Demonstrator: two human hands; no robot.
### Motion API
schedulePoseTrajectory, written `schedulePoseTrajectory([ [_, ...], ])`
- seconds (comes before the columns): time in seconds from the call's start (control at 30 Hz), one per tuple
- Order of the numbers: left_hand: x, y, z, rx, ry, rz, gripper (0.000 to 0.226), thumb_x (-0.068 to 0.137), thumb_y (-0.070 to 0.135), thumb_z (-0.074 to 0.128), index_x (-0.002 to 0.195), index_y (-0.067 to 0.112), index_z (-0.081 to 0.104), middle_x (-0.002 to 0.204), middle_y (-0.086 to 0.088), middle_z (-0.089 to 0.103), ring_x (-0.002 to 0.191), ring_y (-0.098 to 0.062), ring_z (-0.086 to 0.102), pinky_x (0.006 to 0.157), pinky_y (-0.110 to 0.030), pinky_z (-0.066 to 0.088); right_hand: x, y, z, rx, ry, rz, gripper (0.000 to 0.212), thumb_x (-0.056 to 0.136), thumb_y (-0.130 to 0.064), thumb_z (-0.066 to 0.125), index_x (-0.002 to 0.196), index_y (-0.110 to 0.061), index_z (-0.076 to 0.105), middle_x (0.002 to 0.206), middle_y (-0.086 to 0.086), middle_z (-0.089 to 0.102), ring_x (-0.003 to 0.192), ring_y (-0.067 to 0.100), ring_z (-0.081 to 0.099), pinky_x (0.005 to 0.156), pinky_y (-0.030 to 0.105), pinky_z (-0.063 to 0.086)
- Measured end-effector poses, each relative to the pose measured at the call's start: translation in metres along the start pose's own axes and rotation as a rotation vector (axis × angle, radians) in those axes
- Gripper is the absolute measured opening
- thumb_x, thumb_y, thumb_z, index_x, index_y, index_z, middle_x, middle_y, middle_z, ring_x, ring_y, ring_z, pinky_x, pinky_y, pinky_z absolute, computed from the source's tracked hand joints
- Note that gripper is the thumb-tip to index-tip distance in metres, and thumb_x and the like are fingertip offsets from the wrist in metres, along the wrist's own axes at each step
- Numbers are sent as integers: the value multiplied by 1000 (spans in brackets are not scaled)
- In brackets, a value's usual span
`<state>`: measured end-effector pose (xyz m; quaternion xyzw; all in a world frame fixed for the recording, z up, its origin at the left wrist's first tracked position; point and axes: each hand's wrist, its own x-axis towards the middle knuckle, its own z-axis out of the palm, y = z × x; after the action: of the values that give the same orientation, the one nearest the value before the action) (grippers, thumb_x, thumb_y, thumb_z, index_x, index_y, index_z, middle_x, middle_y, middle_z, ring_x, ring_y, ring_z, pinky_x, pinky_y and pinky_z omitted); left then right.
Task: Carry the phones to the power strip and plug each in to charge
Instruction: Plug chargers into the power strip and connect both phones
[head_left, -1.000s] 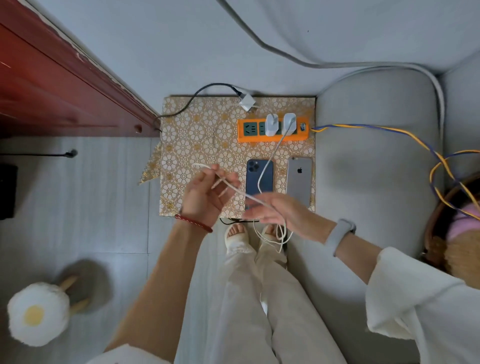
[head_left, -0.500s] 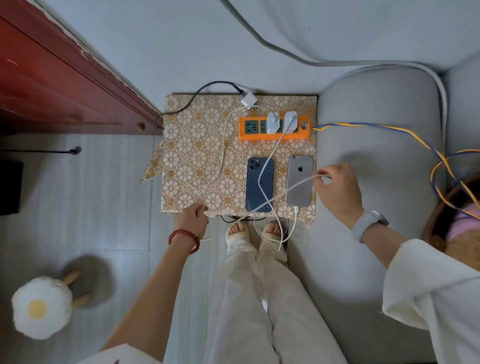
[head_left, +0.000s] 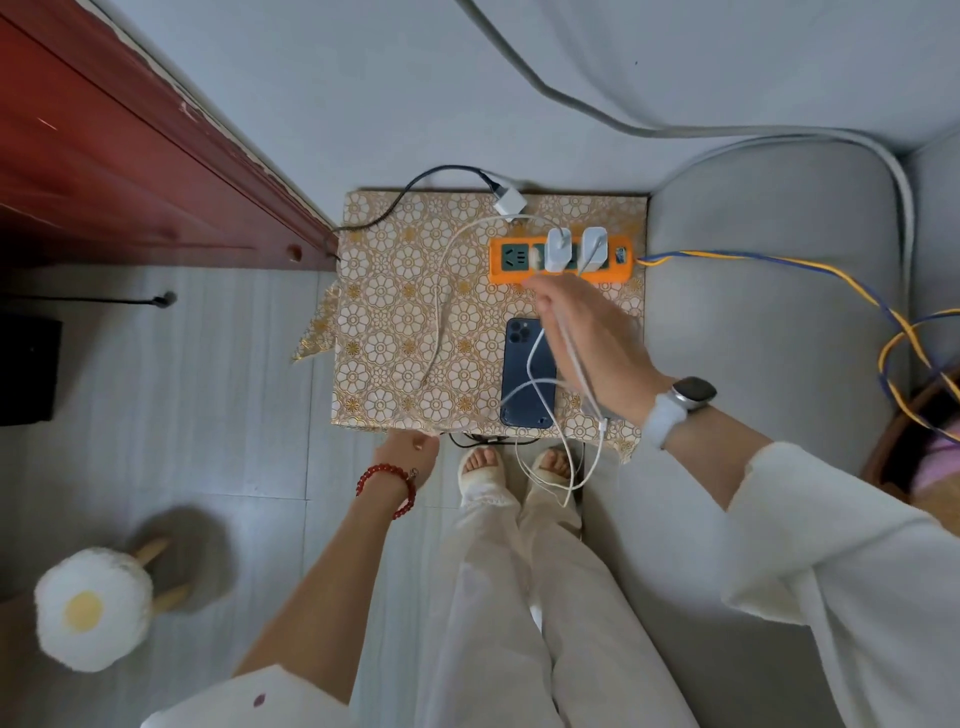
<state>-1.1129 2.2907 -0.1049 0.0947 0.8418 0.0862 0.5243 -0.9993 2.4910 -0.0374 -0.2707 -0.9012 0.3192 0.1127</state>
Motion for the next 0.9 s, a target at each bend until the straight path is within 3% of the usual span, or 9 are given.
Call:
schedulePoseTrajectory([
  [0.1,1,-10,-5,180,45,5,32,89,28,40,106,10,60,112,-14,64,101,-30,58,88,-35,46,17,-3,19,-98,-281,-95,45,89,6,40,132,-7,39,117,19,60,95,28,61,81,31,52],
  [0.2,5,-13,-9,166,117,21,31,91,27,39,111,12,58,112,-14,63,100,-29,56,80,-30,42,29,7,32,-226,-548,-77,58,83,13,38,136,-11,33,121,16,56,87,25,56,81,36,47],
  [0.33,12,5,-9,40,196,129,26,91,22,40,108,13,59,109,-11,65,94,-24,57,77,-28,42,23,39,37,-304,-727,171,33,93,-8,31,122,-9,46,90,8,58,53,12,42,46,26,33],
  [0.4,16,21,-4,0,205,190,25,91,20,41,106,14,59,109,-10,65,94,-23,58,80,-30,46,9,55,34,-348,-671,247,29,97,-24,26,97,-9,52,76,4,54,53,13,44,46,26,32],
  [0.47,21,38,6,-11,180,233,25,90,18,41,108,13,58,112,-10,63,98,-25,58,81,-30,45,-8,70,28,-377,-581,300,25,97,-24,28,80,-15,44,71,3,53,59,21,51,48,27,32],
  [0.57,31,64,24,-26,110,248,31,90,18,42,118,10,53,123,-13,55,105,-28,56,88,-34,46,-25,86,19,-244,-493,436,16,94,-12,33,98,-15,48,81,9,61,73,30,57,54,34,39],
  [0.63,38,79,36,-10,84,264,36,90,18,42,125,8,47,132,-16,47,111,-31,53,95,-40,45,-29,89,20,-104,-476,490,24,94,-11,32,114,-14,44,87,13,64,75,31,59,64,44,48],
  [0.73,49,98,54,38,85,294,42,90,17,42,131,6,39,139,-17,37,120,-33,44,101,-44,40,-27,92,29,57,-404,575,40,93,-9,34,133,-12,35,94,13,65,78,30,60,70,44,50],
  [0.9,62,117,76,74,122,123,62,83,28,56,134,6,28,142,-14,26,132,-33,26,105,-50,28,-27,98,40,32,-188,563,25,95,-12,34,112,-7,52,78,9,59,60,21,46,55,30,32],
])
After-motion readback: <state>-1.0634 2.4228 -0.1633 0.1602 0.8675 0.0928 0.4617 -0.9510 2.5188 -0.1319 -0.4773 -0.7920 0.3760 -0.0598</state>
